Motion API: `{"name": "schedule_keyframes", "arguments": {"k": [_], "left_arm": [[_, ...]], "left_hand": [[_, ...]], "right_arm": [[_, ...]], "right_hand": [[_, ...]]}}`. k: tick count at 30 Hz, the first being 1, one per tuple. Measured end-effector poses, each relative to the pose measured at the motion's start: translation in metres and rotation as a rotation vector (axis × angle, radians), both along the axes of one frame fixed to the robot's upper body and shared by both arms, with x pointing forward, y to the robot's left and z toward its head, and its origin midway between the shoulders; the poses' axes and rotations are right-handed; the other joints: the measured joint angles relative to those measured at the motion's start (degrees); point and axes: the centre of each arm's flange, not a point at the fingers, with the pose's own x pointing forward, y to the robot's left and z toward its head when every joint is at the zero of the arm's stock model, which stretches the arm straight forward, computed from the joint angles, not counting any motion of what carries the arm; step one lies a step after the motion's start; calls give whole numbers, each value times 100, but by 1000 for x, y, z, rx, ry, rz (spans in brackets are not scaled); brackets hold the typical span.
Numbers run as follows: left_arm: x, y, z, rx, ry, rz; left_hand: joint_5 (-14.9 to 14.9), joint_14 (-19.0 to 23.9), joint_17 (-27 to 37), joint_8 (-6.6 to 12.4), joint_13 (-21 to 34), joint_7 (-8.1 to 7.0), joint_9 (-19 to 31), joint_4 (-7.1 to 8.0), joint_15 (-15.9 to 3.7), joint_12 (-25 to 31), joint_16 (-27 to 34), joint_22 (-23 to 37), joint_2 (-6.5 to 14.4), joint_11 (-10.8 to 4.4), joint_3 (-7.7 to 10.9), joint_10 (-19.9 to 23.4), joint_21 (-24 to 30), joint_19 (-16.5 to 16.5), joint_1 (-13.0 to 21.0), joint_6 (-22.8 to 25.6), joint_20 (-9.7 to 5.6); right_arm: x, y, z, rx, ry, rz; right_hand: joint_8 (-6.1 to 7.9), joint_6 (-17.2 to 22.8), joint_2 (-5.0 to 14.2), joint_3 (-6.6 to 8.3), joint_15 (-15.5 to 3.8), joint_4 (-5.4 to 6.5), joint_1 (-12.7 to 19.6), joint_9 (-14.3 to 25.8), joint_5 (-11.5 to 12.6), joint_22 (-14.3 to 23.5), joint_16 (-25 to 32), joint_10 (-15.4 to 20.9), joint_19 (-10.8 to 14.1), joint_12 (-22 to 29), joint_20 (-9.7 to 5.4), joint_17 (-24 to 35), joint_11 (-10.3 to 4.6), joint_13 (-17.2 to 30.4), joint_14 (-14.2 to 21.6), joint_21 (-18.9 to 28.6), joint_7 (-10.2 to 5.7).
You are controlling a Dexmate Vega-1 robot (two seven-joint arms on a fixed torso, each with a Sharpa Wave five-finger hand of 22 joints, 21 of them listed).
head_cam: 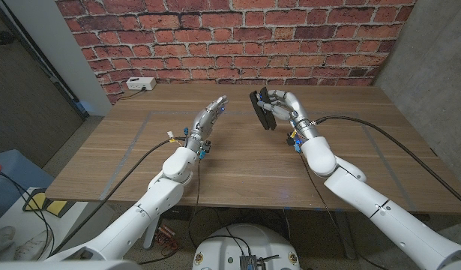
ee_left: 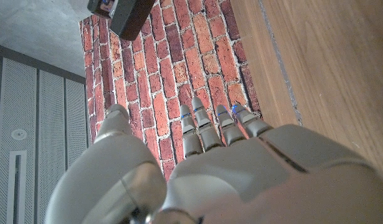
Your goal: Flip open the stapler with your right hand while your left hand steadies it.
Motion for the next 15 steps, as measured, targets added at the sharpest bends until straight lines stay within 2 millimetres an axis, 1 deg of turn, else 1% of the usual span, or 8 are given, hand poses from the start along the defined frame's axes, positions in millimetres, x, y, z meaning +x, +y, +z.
{"name": "schedule_keyframes", "arguments": {"k": [1,2,3,5,9,11,13,15], "left_arm": [[0,0,0,3,0,1],[0,-2,0,8,-1,0],[0,-2,0,10,0,0],[0,-4,1,19,-2,0],[0,-9,1,31,-3,7],[-1,-10,2,32,-4,8],[-1,-12,2,34,-6,15],[-2,-13,3,34,-7,28]], "left_hand": [[0,-42,0,0,1,-13,0,0,2,-22,0,0,-20,7,0,-65,0,-14,21,13,-12],[0,-81,0,2,10,-33,0,0,2,-23,0,0,-46,25,0,-87,0,-35,46,33,9],[10,-113,0,31,23,-39,10,-8,17,-34,0,0,-107,33,-12,-158,0,-34,108,66,9],[25,-176,20,67,52,42,26,2,6,-84,0,0,-256,59,-98,-283,0,-53,133,164,28],[78,-286,30,128,95,236,26,51,2,-106,-27,1,-446,104,-222,-448,0,-53,123,358,28],[90,-303,30,162,110,276,50,58,18,-128,-27,0,-565,131,-315,-475,0,-53,108,467,28],[133,-324,30,182,133,330,53,76,-3,-128,-27,1,-646,100,-378,-506,0,-78,87,534,53],[156,-334,30,206,133,371,53,83,-12,-128,-27,1,-693,115,-429,-520,0,-84,71,638,59]], "right_arm": [[0,0,0,1,-1,3],[0,0,0,1,-1,3],[0,0,0,1,-1,2],[0,0,0,2,-4,7],[-1,0,-1,4,-9,14],[-1,-1,-1,5,-10,15],[-1,-1,-1,5,-11,16],[-1,-2,-2,5,-13,16]], "right_hand": [[0,0,0,0,0,0,0,0,0,0,0,0,0,0,0,12,0,1,0,30,0],[0,0,0,0,0,0,0,0,0,0,0,0,0,0,0,18,0,1,0,32,0],[-1,0,0,0,0,0,0,0,0,0,0,0,0,0,0,19,0,2,0,32,0],[-33,0,0,0,0,0,1,0,0,0,-38,0,0,0,0,29,0,3,0,33,0],[-39,0,0,1,10,1,1,0,-1,-15,-39,0,-22,0,-23,43,0,4,10,80,-1],[-40,0,0,31,10,-4,1,10,-1,-25,-39,0,-31,0,-32,45,-1,5,10,80,-1],[-43,1,0,47,10,0,2,26,-16,-26,-39,-1,-31,0,-32,46,-1,5,9,81,-2],[-43,1,0,48,11,1,2,26,-17,-25,-39,-1,-48,-1,-15,50,-1,5,9,119,-2]]}}
